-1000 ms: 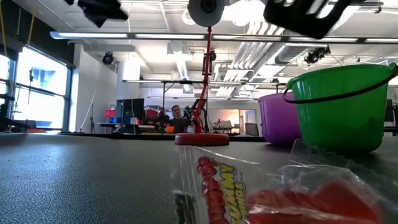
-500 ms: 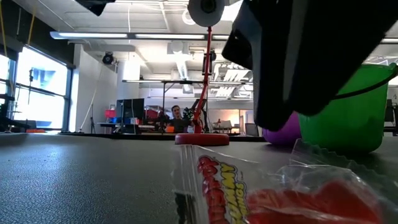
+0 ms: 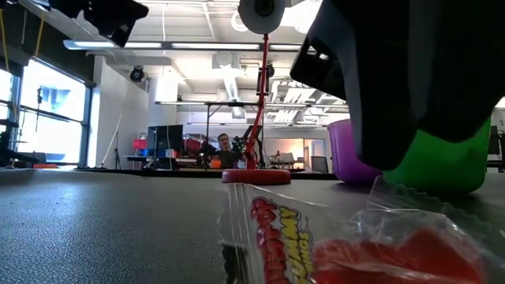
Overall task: Organize candy in baskets
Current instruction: Put the red gummy into the violet bucket
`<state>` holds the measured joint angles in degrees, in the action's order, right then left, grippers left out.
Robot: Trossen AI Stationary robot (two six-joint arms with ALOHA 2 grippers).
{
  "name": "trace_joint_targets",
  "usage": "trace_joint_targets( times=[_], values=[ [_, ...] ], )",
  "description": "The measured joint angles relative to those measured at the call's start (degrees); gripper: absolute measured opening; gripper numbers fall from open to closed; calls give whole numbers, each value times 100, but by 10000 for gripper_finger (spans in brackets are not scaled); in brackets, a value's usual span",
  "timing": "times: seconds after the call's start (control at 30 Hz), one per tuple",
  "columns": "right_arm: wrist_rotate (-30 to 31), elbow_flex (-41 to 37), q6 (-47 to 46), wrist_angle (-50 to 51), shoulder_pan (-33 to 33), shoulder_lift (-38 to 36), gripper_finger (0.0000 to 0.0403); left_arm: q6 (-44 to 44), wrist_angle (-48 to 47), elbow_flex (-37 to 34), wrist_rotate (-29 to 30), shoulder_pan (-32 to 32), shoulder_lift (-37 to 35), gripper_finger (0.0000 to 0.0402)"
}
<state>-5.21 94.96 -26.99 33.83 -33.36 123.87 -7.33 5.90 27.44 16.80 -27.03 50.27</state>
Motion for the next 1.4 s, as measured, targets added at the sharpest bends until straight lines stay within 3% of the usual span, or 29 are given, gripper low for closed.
trace_joint_targets(
  times=[0.53, 0.83, 1.13, 1.4],
  values=[
    [-254, -35, -26, -138, 37, 386, 99, -158, -341, -94, -9, -4, 6, 136],
    [-56, -29, -290, -218, 74, 420, 95, -265, -368, -94, -17, -1, 6, 136],
    [-237, -29, -565, -220, 147, 422, 11, -413, -479, -94, -17, -2, 6, 136],
    [-83, 484, 8, 693, 307, 433, 4, -409, -484, -94, -17, 0, 6, 136]
  ],
)
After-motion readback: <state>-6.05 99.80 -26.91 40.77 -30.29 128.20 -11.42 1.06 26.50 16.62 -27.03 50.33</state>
